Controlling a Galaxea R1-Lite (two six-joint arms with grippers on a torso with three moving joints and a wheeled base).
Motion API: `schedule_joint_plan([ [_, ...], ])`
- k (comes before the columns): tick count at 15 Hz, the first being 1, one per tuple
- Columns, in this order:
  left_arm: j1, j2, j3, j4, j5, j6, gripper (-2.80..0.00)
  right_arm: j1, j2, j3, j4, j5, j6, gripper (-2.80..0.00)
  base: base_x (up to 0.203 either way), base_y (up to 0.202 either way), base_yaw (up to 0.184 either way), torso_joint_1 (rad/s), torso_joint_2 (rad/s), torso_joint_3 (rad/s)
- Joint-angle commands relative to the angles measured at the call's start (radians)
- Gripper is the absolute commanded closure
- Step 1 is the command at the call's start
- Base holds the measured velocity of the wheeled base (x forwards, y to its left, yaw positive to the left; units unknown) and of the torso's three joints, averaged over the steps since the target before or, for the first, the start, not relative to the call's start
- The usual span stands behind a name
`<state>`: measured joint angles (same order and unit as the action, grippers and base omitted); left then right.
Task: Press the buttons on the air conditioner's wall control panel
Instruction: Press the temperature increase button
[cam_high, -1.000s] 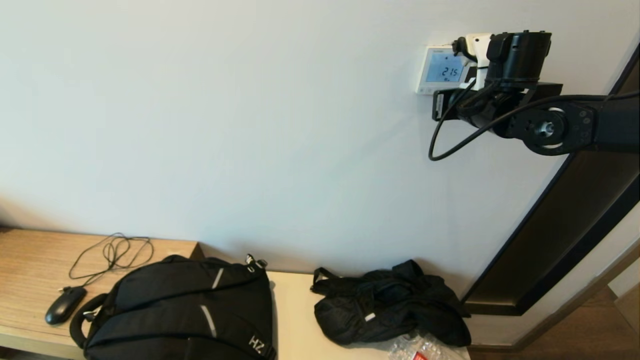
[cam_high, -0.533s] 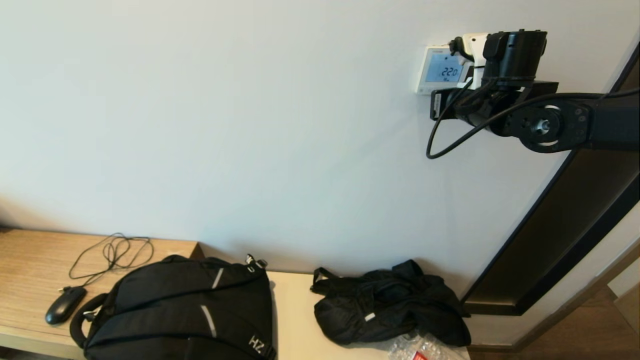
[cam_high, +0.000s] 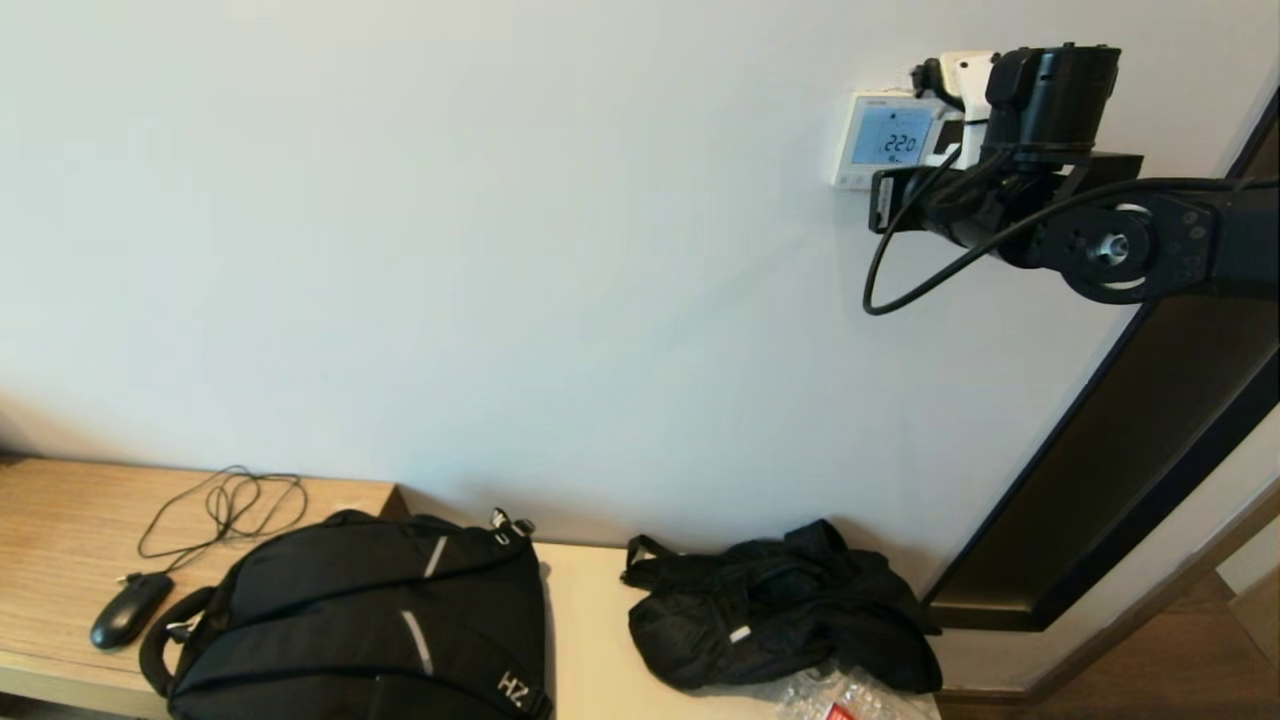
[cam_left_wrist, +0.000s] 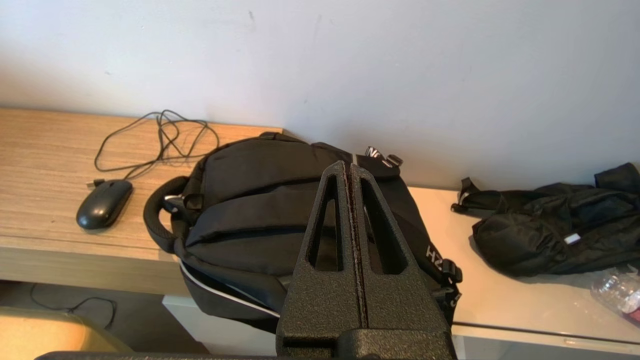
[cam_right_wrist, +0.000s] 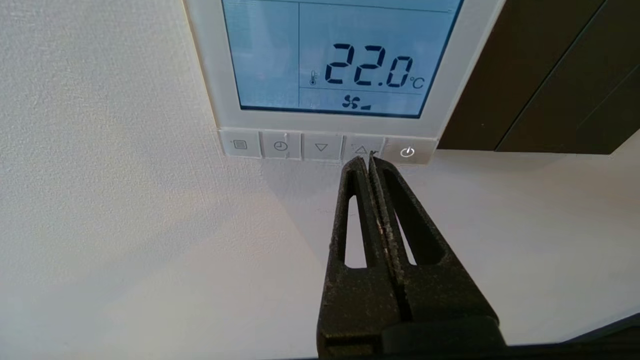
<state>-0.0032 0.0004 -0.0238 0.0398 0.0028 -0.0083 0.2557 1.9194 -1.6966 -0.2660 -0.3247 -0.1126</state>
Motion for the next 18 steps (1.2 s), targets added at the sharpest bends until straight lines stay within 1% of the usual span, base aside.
schedule_joint_plan([
  [1, 0.0, 0.0, -0.001, 0.0, 0.0, -0.001, 0.0, -0.001, -0.004, 0.006, -0.002, -0.002, -0.001, 0.0, 0.0, 0.0, 0.0, 0.0, 0.0, 0.0],
  [13, 0.0, 0.0, 0.001, 0.0, 0.0, -0.001, 0.0, -0.009, 0.049, -0.04, 0.001, -0.002, -0.002, 0.0, 0.0, 0.0, 0.0, 0.0, 0.0, 0.0],
  [18, 0.0, 0.0, 0.0, 0.0, 0.0, 0.001, 0.0, -0.002, 0.031, -0.024, -0.001, -0.004, -0.001, 0.0, 0.0, 0.0, 0.0, 0.0, 0.0, 0.0],
])
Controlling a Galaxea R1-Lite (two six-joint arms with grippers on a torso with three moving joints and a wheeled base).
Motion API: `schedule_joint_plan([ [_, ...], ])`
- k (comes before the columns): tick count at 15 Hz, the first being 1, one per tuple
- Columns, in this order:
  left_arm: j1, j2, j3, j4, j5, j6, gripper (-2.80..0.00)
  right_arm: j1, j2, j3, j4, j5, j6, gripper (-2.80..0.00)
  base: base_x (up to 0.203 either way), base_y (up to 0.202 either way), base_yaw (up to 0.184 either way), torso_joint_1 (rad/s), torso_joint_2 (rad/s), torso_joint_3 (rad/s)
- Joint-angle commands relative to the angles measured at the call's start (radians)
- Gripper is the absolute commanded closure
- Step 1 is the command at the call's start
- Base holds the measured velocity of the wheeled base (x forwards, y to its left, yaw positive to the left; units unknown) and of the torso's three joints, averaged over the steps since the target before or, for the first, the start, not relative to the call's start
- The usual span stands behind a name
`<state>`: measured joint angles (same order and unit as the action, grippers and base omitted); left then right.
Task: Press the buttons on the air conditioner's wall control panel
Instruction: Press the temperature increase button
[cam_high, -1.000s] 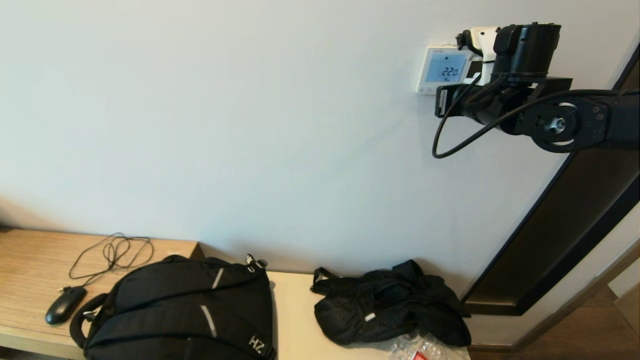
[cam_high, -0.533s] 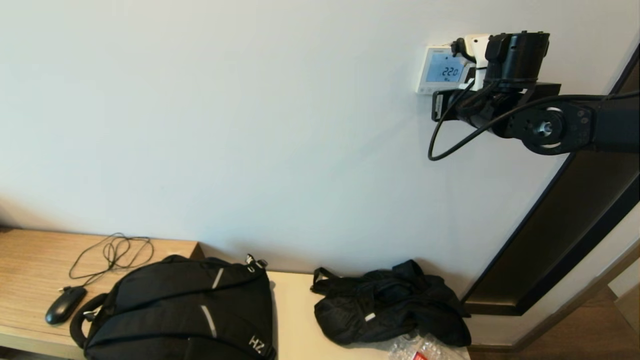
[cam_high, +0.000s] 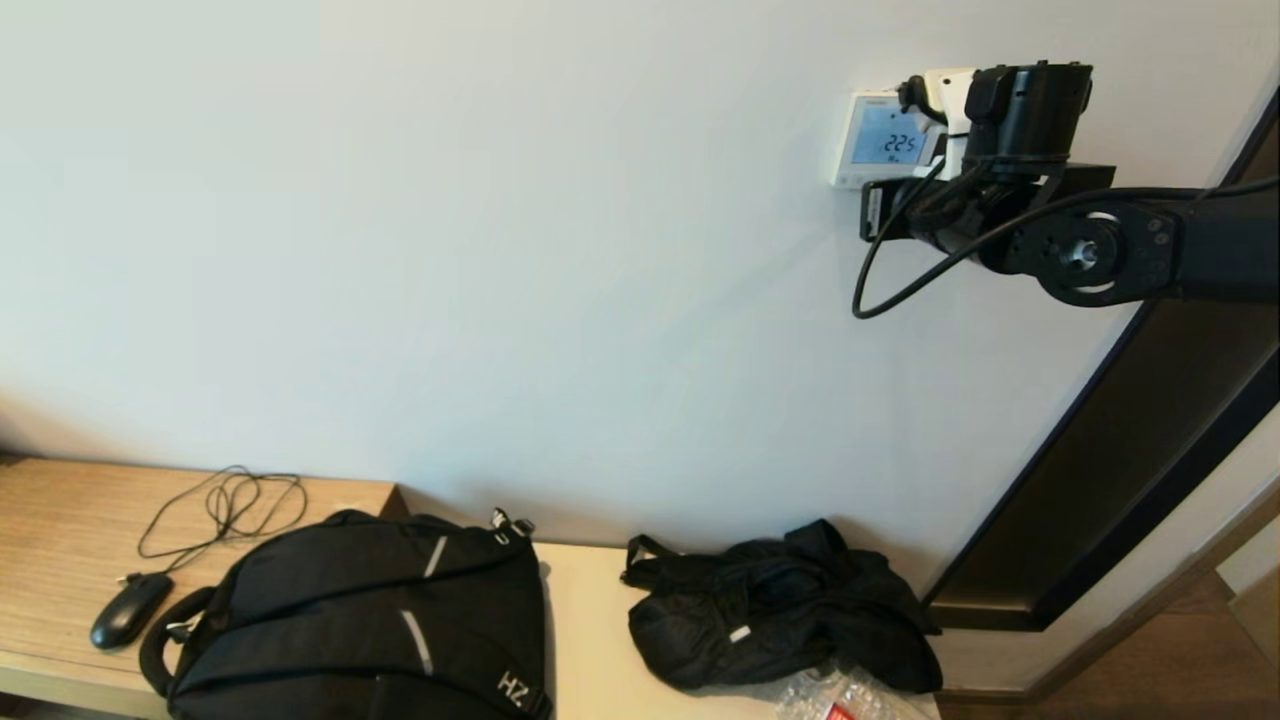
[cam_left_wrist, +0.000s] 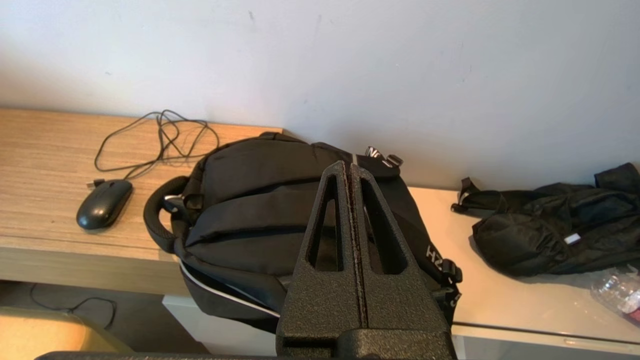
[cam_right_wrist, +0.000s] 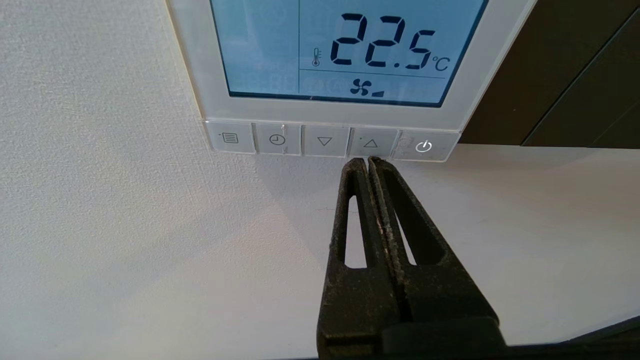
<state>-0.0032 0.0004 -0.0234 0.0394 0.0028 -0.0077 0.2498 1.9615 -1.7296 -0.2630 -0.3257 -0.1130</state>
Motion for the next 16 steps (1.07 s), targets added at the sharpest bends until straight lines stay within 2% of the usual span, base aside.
schedule_joint_plan([
  [1, 0.0, 0.0, -0.001, 0.001, 0.0, -0.002, 0.0, 0.006, -0.016, 0.013, -0.004, -0.003, -0.001, 0.0, 0.0, 0.0, 0.0, 0.0, 0.0, 0.0],
  [6, 0.0, 0.0, 0.0, 0.001, 0.0, 0.0, 0.0, 0.011, -0.044, 0.059, -0.012, -0.007, -0.001, 0.0, 0.0, 0.0, 0.0, 0.0, 0.0, 0.0],
  [16, 0.0, 0.0, 0.0, 0.001, 0.0, 0.0, 0.0, -0.003, 0.004, 0.007, -0.008, -0.006, -0.002, 0.0, 0.0, 0.0, 0.0, 0.0, 0.0, 0.0],
])
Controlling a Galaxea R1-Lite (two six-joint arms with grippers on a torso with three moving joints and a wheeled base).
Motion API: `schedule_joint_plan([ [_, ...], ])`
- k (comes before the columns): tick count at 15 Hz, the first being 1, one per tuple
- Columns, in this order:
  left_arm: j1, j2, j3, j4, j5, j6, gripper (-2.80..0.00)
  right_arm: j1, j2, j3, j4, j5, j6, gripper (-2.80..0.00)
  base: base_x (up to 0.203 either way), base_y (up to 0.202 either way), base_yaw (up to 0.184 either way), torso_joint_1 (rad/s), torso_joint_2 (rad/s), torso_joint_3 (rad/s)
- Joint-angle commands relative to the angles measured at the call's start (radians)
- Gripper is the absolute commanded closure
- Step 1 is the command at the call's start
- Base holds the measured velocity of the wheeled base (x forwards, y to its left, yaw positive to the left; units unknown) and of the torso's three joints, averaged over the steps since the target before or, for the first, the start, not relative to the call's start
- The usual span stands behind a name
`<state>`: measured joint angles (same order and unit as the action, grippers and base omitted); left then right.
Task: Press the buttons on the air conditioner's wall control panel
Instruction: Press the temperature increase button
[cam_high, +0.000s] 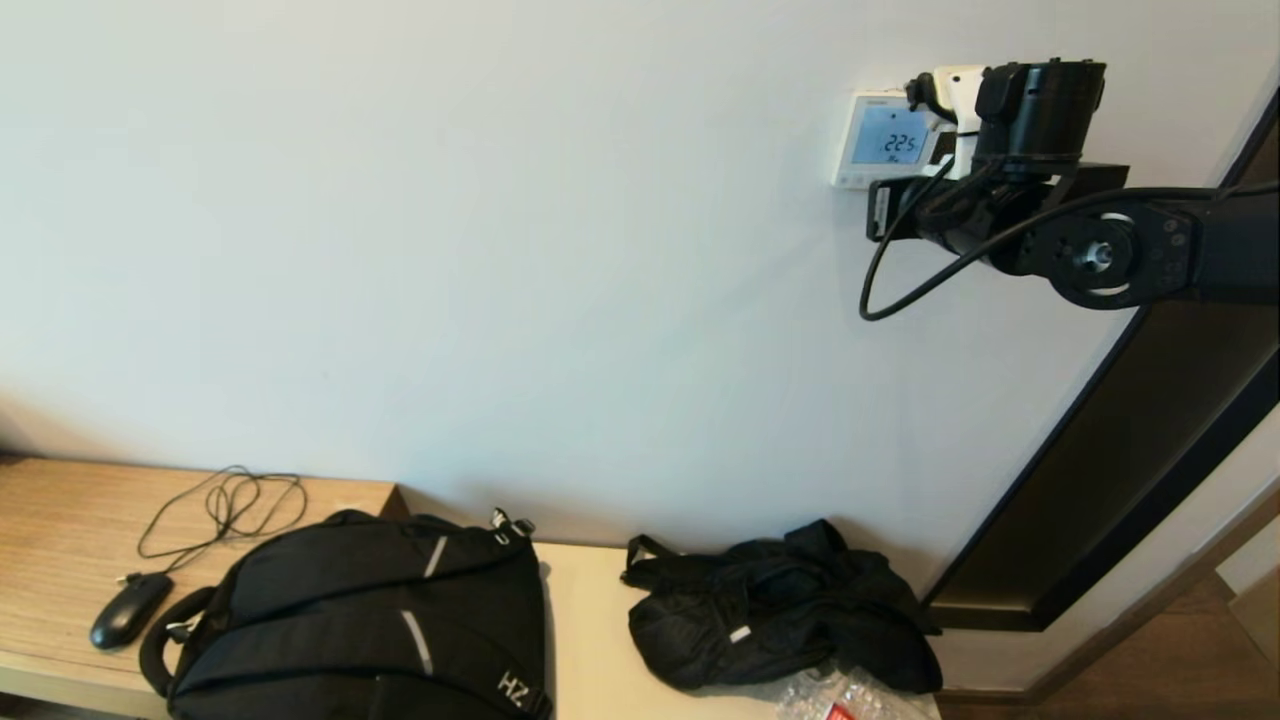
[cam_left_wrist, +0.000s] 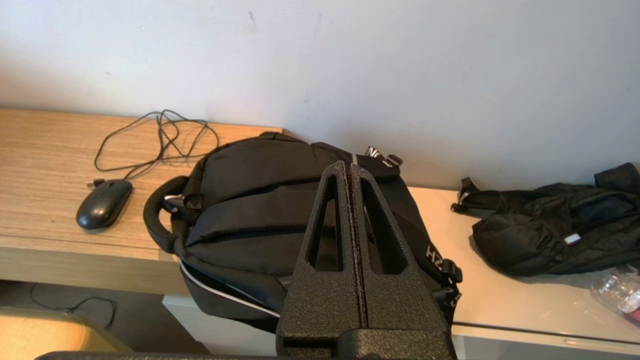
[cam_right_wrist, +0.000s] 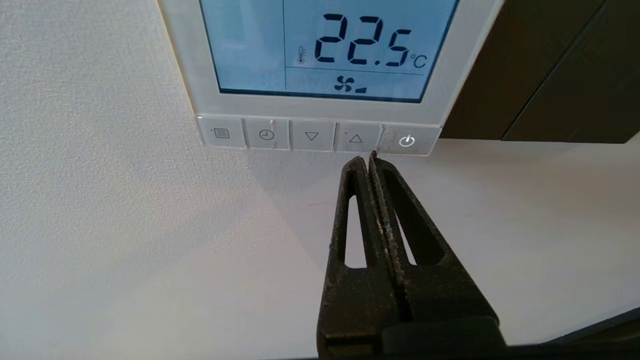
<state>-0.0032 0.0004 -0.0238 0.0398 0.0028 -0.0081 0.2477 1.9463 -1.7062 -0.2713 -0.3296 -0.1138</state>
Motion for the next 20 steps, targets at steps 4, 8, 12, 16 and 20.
schedule_joint_plan([
  [4, 0.0, 0.0, 0.001, 0.0, 0.0, 0.0, 0.0, -0.001, 0.033, -0.038, 0.004, -0.002, -0.001, 0.0, 0.0, 0.0, 0.0, 0.0, 0.0, 0.0],
  [8, 0.0, 0.0, 0.001, 0.0, 0.0, 0.0, 0.0, -0.001, 0.022, -0.027, 0.004, -0.002, 0.0, 0.0, 0.0, 0.0, 0.0, 0.0, 0.0, 0.0],
  [12, 0.0, 0.0, 0.0, 0.0, 0.0, 0.0, 0.0, 0.003, -0.03, 0.032, -0.002, -0.002, 0.0, 0.0, 0.0, 0.0, 0.0, 0.0, 0.0, 0.0],
  [16, 0.0, 0.0, 0.001, 0.0, 0.0, -0.001, 0.0, 0.005, -0.115, 0.116, -0.01, -0.002, 0.003, 0.0, 0.0, 0.0, 0.0, 0.0, 0.0, 0.0],
  [20, 0.0, 0.0, -0.001, 0.0, 0.0, -0.001, 0.0, 0.0, -0.261, 0.235, -0.011, -0.002, 0.006, 0.0, 0.0, 0.0, 0.0, 0.0, 0.0, 0.0],
])
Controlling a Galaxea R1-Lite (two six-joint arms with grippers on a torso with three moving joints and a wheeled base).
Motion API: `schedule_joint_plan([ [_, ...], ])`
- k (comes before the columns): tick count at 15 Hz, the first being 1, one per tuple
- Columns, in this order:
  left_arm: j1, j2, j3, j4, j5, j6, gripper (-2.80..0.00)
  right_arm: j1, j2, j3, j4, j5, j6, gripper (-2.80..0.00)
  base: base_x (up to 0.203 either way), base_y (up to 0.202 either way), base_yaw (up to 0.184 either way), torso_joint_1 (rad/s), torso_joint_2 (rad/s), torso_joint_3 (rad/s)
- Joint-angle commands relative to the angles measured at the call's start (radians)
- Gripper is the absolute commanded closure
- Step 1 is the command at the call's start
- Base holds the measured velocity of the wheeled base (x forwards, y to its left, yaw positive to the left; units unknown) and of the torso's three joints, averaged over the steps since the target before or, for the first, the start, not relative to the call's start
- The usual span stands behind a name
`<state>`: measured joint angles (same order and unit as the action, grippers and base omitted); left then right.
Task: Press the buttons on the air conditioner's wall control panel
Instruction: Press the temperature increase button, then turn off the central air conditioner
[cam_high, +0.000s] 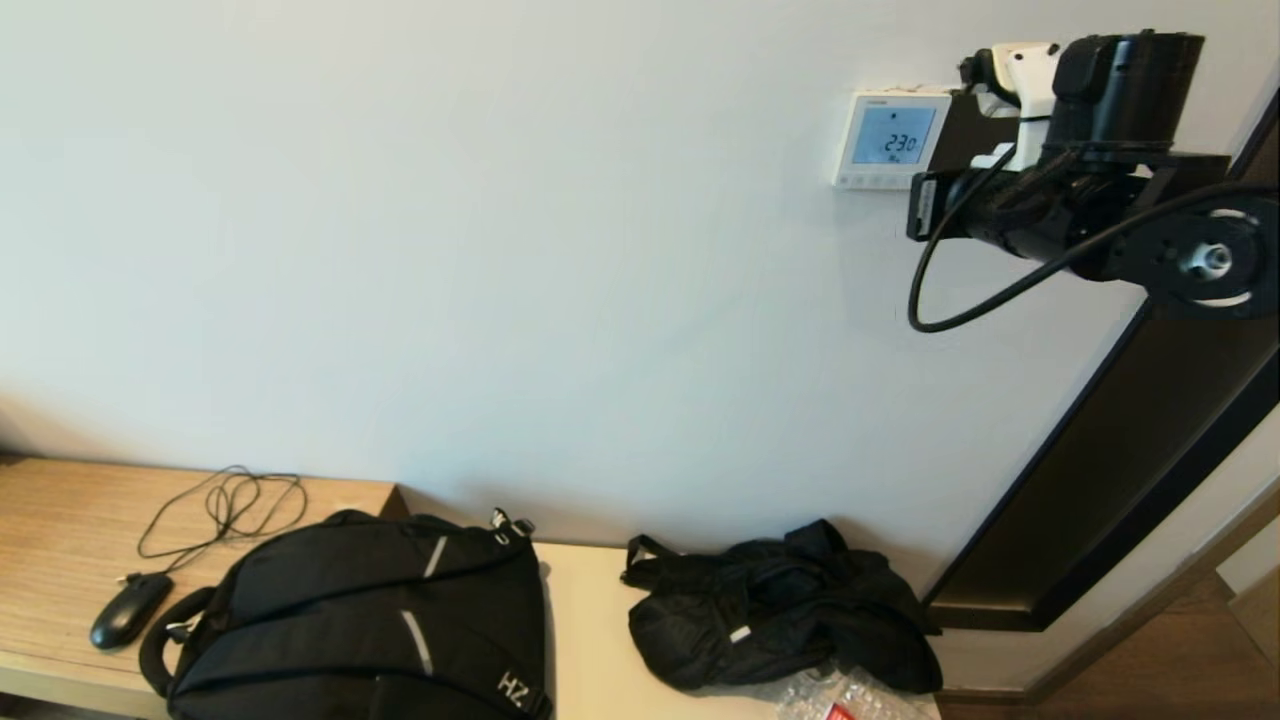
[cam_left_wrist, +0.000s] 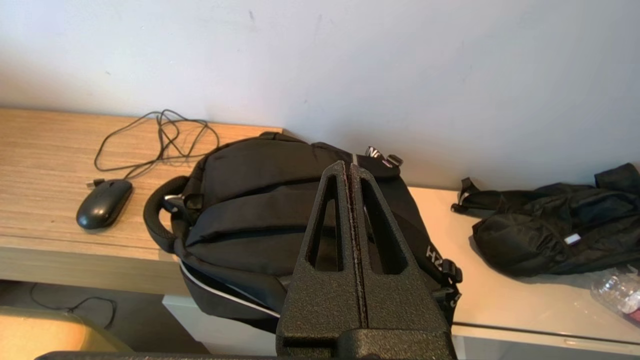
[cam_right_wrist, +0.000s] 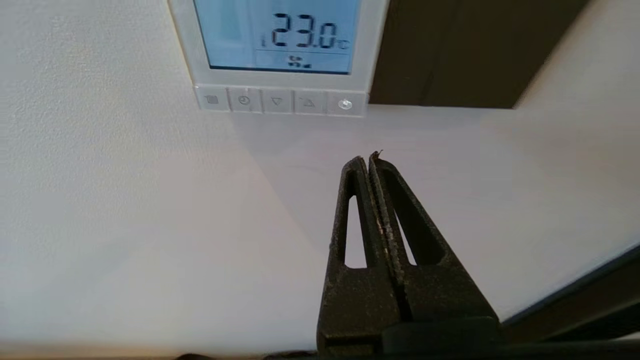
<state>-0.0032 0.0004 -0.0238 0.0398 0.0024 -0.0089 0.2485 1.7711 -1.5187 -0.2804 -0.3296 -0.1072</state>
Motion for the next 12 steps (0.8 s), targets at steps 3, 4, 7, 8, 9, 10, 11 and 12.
schedule_joint_plan([
  [3, 0.0, 0.0, 0.001, 0.0, 0.001, 0.0, 0.0, -0.013, -0.196, 0.152, 0.0, -0.002, 0.003, 0.0, 0.0, 0.0, 0.0, 0.0, 0.0, 0.0],
  [4, 0.0, 0.0, 0.0, 0.0, 0.001, 0.0, 0.0, -0.026, -0.231, 0.191, 0.0, -0.001, 0.004, 0.0, 0.0, 0.0, 0.0, 0.0, 0.0, 0.0],
  [7, 0.0, 0.0, 0.001, 0.0, 0.001, 0.0, 0.0, -0.052, -0.323, 0.301, -0.001, -0.002, 0.004, 0.0, 0.0, 0.0, 0.0, 0.0, 0.0, 0.0],
  [8, 0.0, 0.0, -0.001, 0.0, 0.001, 0.0, 0.0, -0.059, -0.352, 0.331, 0.0, -0.001, 0.005, 0.0, 0.0, 0.0, 0.0, 0.0, 0.0, 0.0],
  [9, 0.0, 0.0, -0.001, 0.0, 0.001, 0.001, 0.0, -0.063, -0.383, 0.361, 0.002, -0.002, 0.006, 0.0, 0.0, 0.0, 0.0, 0.0, 0.0, 0.0],
  [10, 0.0, 0.0, 0.001, 0.0, 0.001, 0.0, 0.0, -0.065, -0.414, 0.396, 0.003, -0.002, 0.008, 0.0, 0.0, 0.0, 0.0, 0.0, 0.0, 0.0],
  [11, 0.0, 0.0, 0.001, 0.0, 0.001, 0.0, 0.0, -0.066, -0.444, 0.434, 0.003, -0.002, 0.008, 0.0, 0.0, 0.0, 0.0, 0.0, 0.0, 0.0],
  [12, 0.0, 0.0, 0.0, 0.0, 0.001, 0.0, 0.0, -0.067, -0.478, 0.471, 0.003, -0.002, 0.009, 0.0, 0.0, 0.0, 0.0, 0.0, 0.0, 0.0],
])
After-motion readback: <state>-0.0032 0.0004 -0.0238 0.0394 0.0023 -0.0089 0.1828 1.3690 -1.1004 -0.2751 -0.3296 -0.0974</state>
